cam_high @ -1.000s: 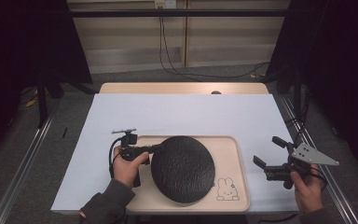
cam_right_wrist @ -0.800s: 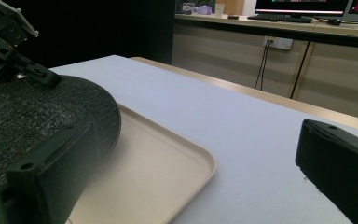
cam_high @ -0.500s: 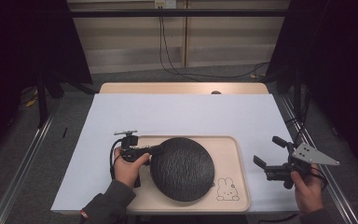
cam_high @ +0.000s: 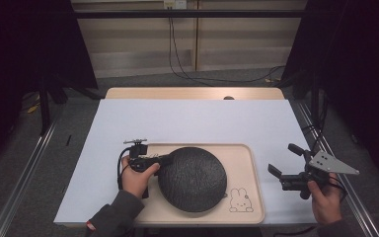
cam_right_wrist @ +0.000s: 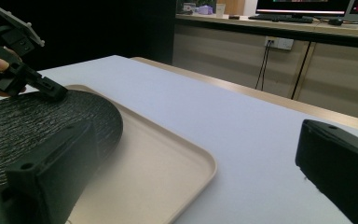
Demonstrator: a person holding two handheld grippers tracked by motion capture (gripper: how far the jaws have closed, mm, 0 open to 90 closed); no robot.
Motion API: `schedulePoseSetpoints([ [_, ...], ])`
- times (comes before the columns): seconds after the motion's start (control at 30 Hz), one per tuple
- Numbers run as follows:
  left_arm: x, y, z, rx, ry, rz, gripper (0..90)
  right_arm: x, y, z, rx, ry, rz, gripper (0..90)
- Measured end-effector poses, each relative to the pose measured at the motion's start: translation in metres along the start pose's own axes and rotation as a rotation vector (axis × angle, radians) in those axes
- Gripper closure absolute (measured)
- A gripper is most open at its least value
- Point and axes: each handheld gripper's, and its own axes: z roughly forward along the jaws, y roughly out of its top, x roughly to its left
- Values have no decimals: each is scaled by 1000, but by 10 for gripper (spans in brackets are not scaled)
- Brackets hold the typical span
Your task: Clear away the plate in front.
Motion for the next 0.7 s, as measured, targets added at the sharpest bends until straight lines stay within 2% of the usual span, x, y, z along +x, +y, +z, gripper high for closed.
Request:
schedulePoseSetpoints([
  [0.07,1,0,0,11,-1,0,777,0,0,0,2,-3,2,0],
  [0.17,2,-1,3,2,15,-10,769,0,1,0,0,-3,-2,0],
  [0.37,4,-2,6,13,32,2,753,0,1,0,1,1,-3,0],
  [0.57,6,-4,7,19,49,-12,744,0,1,0,-1,-2,1,0],
  [0.7,6,-3,7,15,58,2,744,1,1,1,-3,3,3,0],
])
